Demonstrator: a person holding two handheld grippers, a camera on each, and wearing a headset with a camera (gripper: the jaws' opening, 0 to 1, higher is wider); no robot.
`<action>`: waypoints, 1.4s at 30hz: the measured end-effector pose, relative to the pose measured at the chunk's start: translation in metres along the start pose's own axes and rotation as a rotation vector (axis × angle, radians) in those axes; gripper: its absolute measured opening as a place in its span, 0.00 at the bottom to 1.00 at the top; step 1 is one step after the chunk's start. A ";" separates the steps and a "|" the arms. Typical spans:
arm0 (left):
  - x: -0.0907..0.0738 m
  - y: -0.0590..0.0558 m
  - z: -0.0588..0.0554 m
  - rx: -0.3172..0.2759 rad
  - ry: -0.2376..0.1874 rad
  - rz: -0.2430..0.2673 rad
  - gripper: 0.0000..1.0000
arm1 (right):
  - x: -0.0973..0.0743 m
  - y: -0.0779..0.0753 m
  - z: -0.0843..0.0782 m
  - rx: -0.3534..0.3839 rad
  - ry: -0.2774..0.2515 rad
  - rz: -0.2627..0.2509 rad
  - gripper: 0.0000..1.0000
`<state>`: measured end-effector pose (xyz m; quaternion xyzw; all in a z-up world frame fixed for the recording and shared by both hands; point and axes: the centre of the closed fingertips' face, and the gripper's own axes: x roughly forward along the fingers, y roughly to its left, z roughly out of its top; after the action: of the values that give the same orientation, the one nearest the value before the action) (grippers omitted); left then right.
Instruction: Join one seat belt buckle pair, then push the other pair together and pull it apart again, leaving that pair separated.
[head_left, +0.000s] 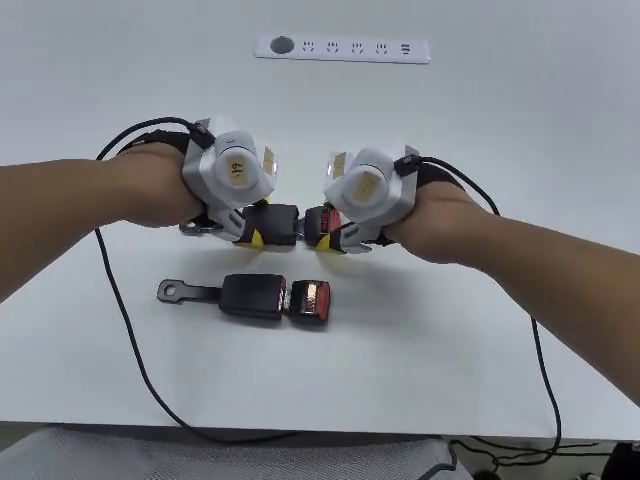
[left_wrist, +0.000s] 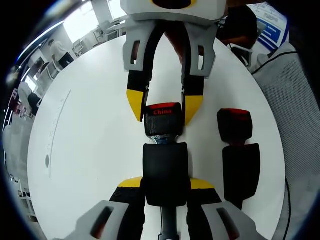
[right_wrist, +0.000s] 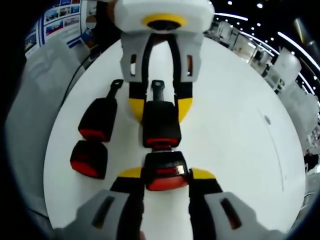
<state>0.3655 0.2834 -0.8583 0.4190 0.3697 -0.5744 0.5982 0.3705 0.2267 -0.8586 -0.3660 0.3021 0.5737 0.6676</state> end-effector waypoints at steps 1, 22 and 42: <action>0.000 0.000 0.000 0.000 0.002 -0.001 0.32 | 0.000 -0.001 -0.001 0.002 0.002 -0.001 0.33; 0.000 0.003 0.002 -0.008 0.009 -0.010 0.33 | -0.032 0.005 -0.036 0.019 -0.024 0.007 0.33; -0.003 0.001 0.000 -0.059 0.007 0.031 0.33 | -0.086 0.010 -0.116 0.055 0.085 -0.033 0.35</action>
<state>0.3663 0.2842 -0.8556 0.4089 0.3820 -0.5526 0.6177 0.3488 0.0834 -0.8527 -0.3763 0.3398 0.5379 0.6735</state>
